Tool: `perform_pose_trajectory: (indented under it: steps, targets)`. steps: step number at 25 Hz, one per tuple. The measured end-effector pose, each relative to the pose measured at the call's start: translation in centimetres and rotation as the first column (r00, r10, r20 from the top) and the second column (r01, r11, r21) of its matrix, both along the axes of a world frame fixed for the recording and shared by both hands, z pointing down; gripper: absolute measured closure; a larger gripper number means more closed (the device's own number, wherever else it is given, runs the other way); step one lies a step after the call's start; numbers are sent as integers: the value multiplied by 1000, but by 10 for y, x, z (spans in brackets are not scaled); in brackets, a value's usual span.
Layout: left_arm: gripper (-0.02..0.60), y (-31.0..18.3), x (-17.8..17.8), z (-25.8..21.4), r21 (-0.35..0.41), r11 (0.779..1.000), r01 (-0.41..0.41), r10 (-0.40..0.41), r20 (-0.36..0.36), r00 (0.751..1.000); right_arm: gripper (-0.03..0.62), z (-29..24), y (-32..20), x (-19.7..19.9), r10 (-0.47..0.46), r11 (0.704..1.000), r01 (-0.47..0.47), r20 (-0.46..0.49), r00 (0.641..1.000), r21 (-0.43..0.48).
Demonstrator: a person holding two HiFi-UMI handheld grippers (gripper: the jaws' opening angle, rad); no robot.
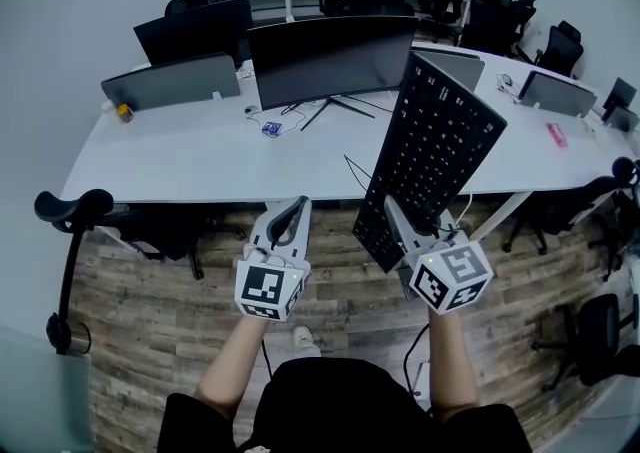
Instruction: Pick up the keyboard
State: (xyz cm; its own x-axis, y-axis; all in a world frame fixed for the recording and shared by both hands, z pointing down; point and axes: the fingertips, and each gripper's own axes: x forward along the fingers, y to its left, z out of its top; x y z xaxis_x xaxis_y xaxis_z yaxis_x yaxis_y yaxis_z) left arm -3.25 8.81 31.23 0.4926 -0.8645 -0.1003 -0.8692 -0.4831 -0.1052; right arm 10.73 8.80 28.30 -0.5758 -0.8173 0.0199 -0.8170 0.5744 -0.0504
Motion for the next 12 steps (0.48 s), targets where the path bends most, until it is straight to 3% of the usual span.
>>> perform_pose_trajectory:
  steps: [12]
  targets:
    - [571,16,8,-6,5,1000,1,-1,12,1000,517,-4,14,7,-5,1000,5,1,1000,10]
